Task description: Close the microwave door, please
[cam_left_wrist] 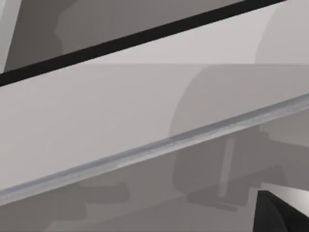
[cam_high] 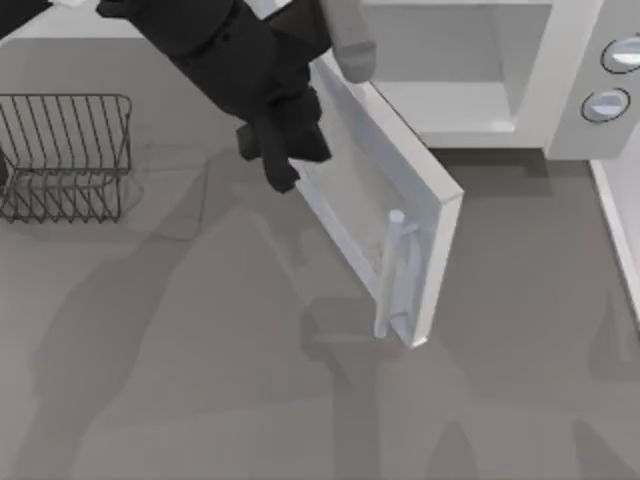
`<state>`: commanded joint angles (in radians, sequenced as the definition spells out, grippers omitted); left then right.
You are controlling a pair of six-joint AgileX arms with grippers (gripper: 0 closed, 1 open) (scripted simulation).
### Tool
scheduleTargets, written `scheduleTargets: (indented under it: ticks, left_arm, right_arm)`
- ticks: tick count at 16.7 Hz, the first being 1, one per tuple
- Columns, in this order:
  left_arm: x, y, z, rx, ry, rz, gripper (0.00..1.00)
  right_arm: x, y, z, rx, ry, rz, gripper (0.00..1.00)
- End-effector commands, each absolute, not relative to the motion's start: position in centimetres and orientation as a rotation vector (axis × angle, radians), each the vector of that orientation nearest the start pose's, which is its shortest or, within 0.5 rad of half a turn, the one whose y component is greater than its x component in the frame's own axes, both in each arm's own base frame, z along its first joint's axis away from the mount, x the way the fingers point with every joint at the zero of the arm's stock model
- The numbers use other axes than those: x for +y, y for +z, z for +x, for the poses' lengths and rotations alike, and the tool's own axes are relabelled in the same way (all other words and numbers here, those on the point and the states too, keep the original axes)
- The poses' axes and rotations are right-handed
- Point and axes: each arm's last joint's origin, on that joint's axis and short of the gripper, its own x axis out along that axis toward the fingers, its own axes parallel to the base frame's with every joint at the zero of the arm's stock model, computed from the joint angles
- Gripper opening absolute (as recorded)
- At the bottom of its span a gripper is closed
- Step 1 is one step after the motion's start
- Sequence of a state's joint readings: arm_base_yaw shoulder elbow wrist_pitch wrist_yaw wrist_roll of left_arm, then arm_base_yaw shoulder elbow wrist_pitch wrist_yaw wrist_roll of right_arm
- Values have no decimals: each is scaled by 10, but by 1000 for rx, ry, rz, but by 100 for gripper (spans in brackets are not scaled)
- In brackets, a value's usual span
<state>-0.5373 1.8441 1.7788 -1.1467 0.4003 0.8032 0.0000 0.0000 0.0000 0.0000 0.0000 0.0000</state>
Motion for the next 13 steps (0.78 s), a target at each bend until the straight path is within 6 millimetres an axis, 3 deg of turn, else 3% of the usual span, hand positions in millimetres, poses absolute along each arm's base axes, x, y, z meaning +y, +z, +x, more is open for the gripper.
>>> scheduleTargets:
  ticks: [13]
  left_arm:
    - [-217, 309, 322, 857, -1263, 722, 0]
  right_arm:
    - [-1, 160, 106, 0, 0, 0, 100]
